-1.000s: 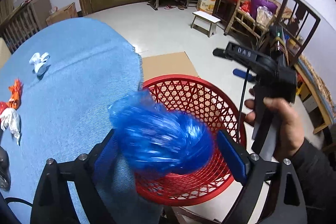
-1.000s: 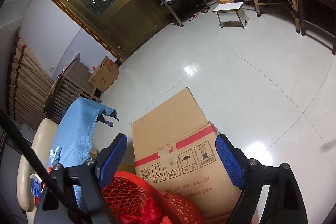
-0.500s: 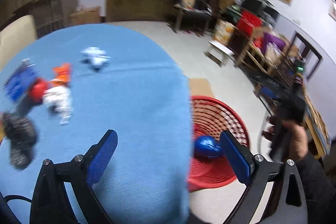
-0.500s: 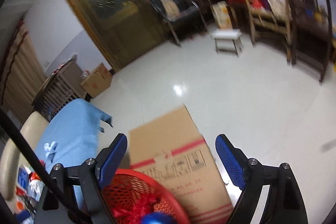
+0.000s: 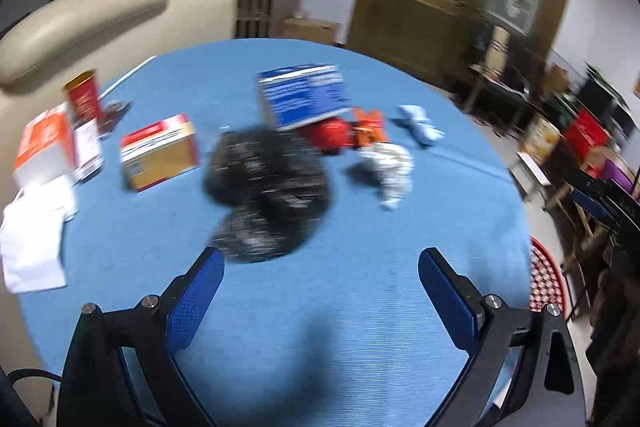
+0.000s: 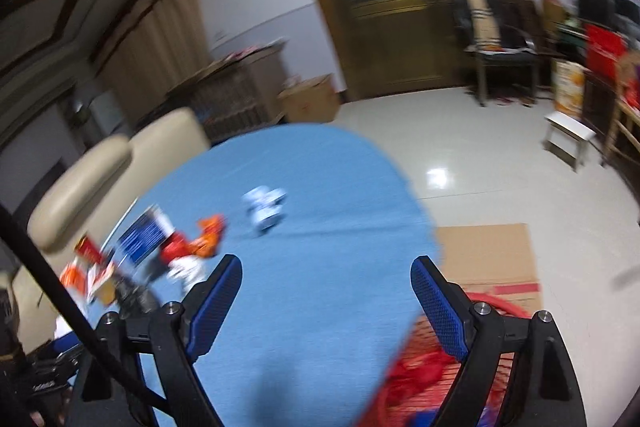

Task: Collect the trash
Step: 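Return both tools to the table toward the black bag and white tissue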

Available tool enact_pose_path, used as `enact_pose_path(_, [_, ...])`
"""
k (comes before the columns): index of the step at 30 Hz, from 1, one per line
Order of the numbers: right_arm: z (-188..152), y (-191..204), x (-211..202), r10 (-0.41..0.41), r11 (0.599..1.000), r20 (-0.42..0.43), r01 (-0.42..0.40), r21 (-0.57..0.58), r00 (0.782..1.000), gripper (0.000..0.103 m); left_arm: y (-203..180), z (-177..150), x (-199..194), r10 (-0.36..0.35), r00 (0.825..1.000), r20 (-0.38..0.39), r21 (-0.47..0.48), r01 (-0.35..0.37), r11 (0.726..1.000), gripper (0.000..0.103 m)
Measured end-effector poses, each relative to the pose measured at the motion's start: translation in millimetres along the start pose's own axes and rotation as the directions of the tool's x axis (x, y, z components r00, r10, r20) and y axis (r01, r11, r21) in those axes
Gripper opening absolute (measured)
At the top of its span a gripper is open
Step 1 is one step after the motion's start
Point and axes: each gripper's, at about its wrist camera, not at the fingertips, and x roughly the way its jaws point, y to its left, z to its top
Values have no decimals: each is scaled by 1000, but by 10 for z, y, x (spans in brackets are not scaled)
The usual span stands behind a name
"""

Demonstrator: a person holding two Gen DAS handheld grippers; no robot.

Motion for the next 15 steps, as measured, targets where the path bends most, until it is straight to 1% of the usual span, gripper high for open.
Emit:
enact_pose_path(3, [-54, 404, 186, 37, 997, -51, -40, -65, 998, 89, 185, 12, 6, 25, 1000, 13, -31, -25, 999, 97])
enact_pose_path(5, [-77, 591, 294, 44, 994, -75, -51, -97, 996, 89, 257, 33, 26, 49, 998, 26, -43, -48, 998, 97])
enact_pose_path(6, [-74, 710, 412, 45, 991, -95, -56, -122, 995, 89, 306, 40, 32, 59, 998, 30, -52, -57, 997, 97])
enact_pose_path(11, [-128, 1083, 780, 46, 982, -157, -74, -174, 986, 89, 473, 101, 62, 72, 997, 34, -99, -68, 993, 97])
enact_pose_path(15, [-132, 1280, 1052, 51, 976, -192, -90, -197, 980, 89, 561, 109, 74, 84, 996, 43, -129, -78, 989, 98])
